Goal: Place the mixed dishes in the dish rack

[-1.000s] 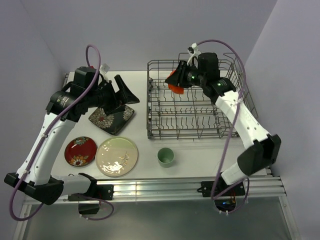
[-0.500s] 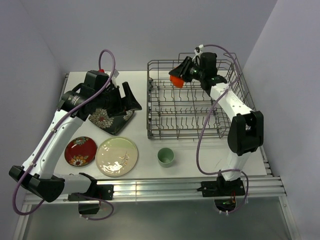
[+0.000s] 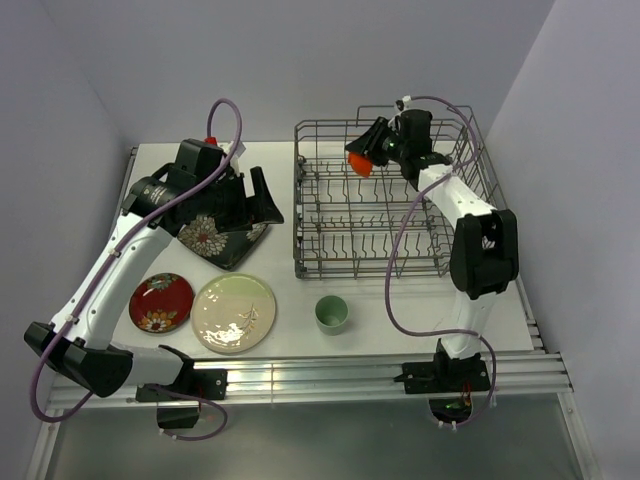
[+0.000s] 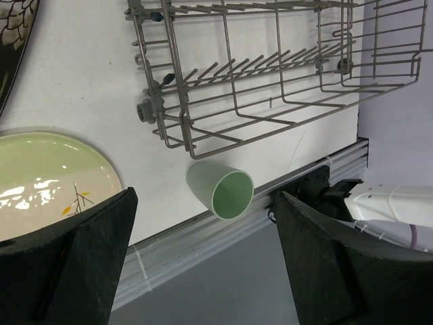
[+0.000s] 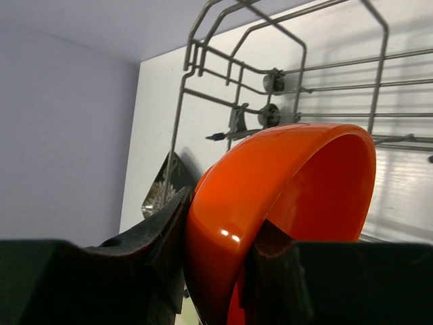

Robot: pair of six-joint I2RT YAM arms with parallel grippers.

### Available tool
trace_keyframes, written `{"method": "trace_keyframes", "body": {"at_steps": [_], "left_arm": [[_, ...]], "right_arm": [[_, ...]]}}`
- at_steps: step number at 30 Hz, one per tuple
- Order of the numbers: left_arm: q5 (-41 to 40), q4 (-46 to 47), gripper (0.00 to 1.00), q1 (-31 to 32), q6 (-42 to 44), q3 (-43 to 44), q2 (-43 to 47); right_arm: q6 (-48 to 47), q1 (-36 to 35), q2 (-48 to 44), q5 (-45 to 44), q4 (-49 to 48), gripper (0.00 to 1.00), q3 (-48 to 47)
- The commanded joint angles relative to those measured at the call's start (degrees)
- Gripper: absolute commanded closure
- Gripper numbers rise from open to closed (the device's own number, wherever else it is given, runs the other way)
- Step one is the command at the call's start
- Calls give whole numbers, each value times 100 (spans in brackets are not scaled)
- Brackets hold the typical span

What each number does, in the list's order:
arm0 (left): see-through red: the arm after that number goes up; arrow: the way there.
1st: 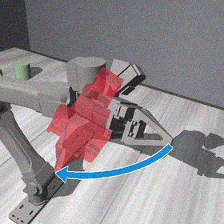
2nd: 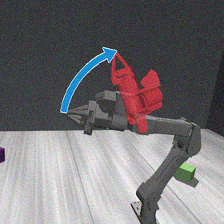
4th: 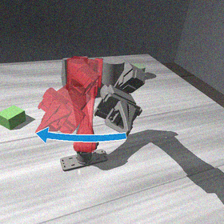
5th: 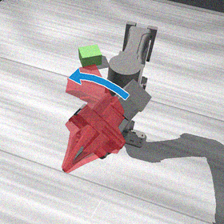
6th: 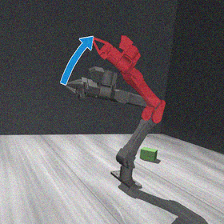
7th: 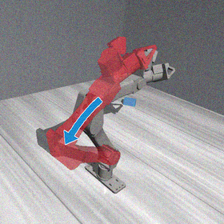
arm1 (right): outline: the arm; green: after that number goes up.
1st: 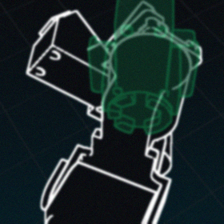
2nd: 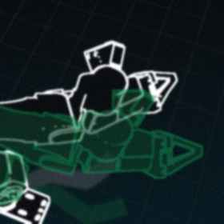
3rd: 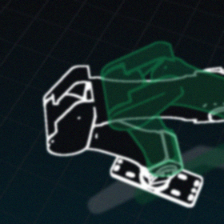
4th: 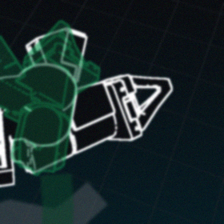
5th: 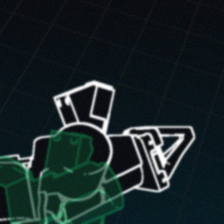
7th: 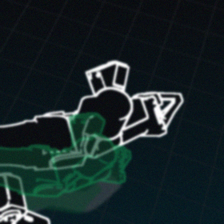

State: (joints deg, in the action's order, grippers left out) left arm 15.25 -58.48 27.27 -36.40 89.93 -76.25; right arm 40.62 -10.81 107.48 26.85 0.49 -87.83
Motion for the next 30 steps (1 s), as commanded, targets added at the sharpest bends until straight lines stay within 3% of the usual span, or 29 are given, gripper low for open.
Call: {"method": "trace_keyframes", "body": {"at_steps": [1,21,24,30], "left_arm": [[-22,-14,11,24,230,148,40],[-92,-76,11,24,72,60,75],[-48,-15,11,24,28,33,66],[-4,117,11,24,-60,-63,93]], "right_arm": [[-124,96,80,-154,-401,100,-366],[-335,299,545,-13,-472,100,-85],[-467,307,572,-40,-243,89,-173],[-696,342,581,47,-84,84,-76]]}}
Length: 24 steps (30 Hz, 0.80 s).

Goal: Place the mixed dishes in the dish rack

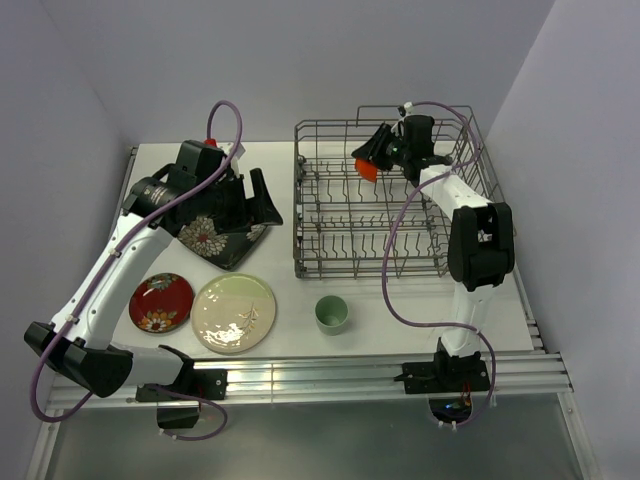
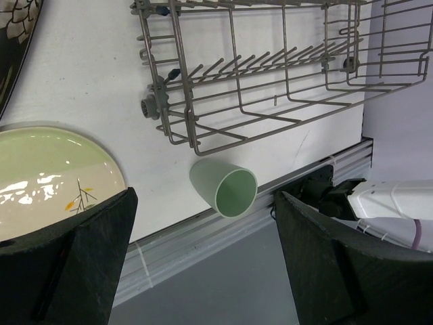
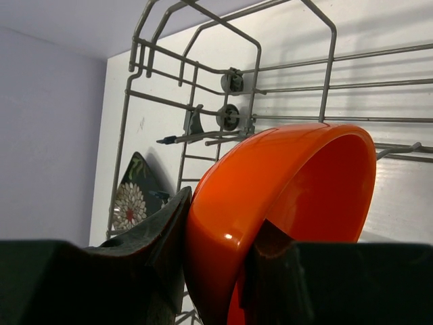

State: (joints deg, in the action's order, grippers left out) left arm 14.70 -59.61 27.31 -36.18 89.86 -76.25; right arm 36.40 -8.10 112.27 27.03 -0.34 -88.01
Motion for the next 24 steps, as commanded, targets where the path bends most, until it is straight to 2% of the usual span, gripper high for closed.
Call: {"method": "trace_keyframes", "body": {"at_steps": [1,5,6,10,11,14,15,16,24], "left_arm": [[68,240,11,20,-99,-74,93],[103,284,11,20,-143,-127,110],[112,284,11,29,-161,-145,119],[130,345,11,20,-214,-241,180],[138,363,11,20,-222,-267,180],[139,372,11,29,-257,-294,207],[147,380,11,20,-275,-311,216],[156,415,11,20,-293,-329,233],[253,574,11,29,-407,-461,260]], "right_arm": [[-291,80,120,74,-1,84,-33],[-458,115,181,241,218,82,-94],[-493,124,190,277,245,75,-94],[-590,186,269,295,429,60,-120],[-634,186,269,286,464,53,-103],[-722,212,243,207,552,42,-59],[-766,212,234,207,579,32,-50],[-792,212,217,180,605,28,-59],[-1065,221,-3,83,825,26,-6]]}}
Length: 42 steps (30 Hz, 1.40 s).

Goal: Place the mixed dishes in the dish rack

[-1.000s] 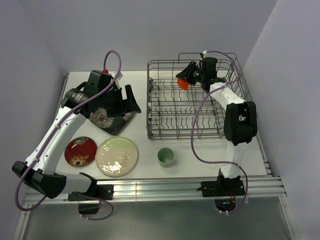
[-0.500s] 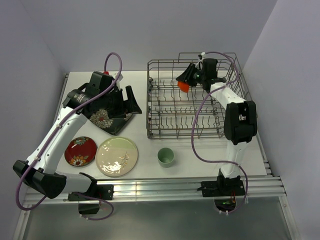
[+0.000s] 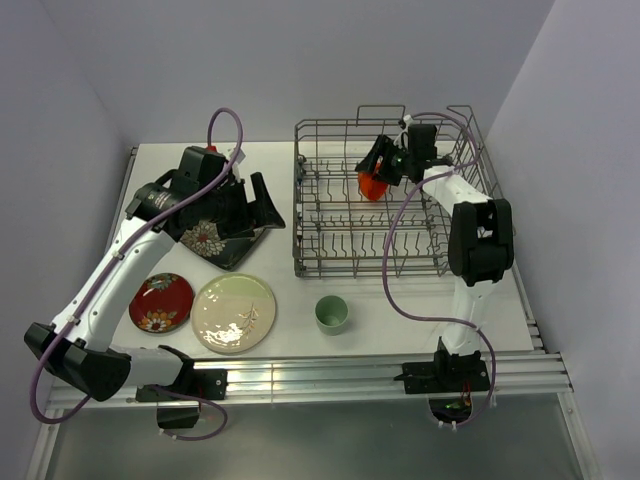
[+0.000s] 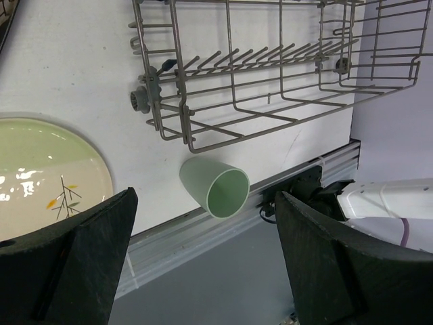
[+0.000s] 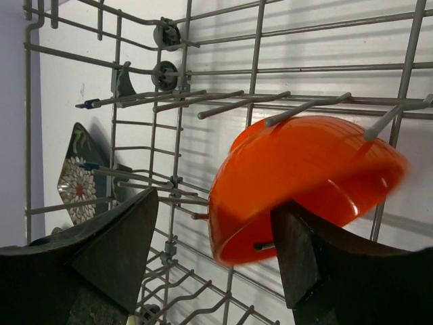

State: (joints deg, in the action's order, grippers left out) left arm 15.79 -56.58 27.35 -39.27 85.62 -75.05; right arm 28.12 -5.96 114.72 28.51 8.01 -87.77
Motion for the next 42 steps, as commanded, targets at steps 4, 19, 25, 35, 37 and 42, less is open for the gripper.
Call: {"method": "trace_keyframes", "body": {"at_steps": [4,19,25,35,37,42], "left_arm": [[161,305,11,33,-125,-46,131],[231,376,11,68,-108,-29,-36],[231,331,11,77,-64,68,-133],[222,314,11,77,-20,95,-159],[214,305,11,77,-2,95,-177],[205,270,11,77,51,139,-221]], "right_arm": [[-289,33,-266,-39,86,38,-74],[1034,51,-538,-678,-511,36,497],[1652,-116,-670,-1514,-546,37,559],[2057,-248,-591,-2043,-467,45,199],[2101,-292,-486,-2086,-310,55,15],[2066,-389,-441,-2271,139,100,-241]]}}
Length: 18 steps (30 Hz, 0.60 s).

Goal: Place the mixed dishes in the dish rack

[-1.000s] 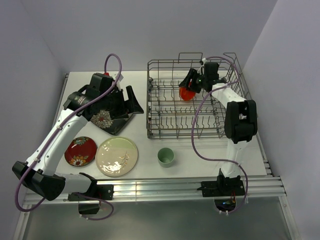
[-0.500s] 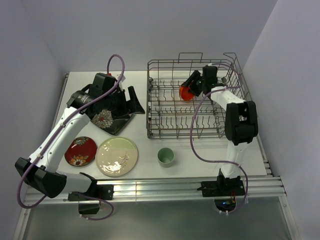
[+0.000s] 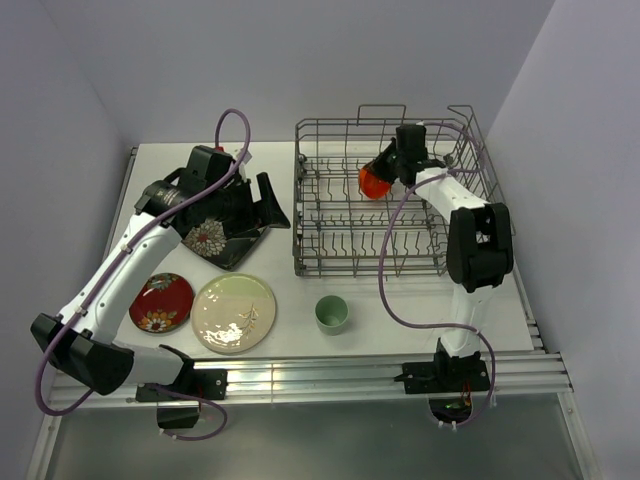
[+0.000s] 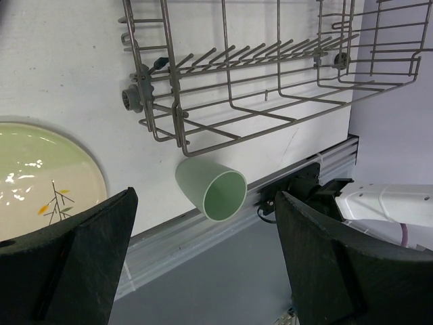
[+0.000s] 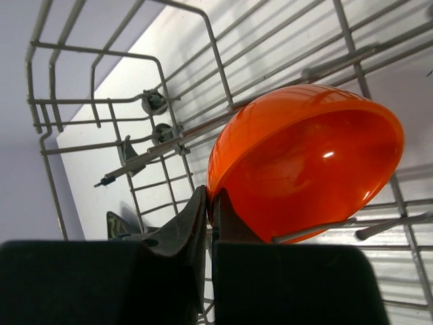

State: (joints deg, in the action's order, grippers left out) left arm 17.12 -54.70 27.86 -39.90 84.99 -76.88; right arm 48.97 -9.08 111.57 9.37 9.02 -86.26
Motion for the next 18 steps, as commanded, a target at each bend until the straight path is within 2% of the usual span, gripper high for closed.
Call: {"method": "trace_keyframes", "body": {"at_steps": [1,9,18], "left_arm": [[72,82,11,27,114,211,-37],[124,170,11,18,114,140,-64],[195,223,11,27,105,70,-64]], "right_arm": [[-19,-85,-196,-330,56,100,-331],[69,-94,-767,-198,-181,100,109],[367,-94,-926,206,126,100,-716]]}}
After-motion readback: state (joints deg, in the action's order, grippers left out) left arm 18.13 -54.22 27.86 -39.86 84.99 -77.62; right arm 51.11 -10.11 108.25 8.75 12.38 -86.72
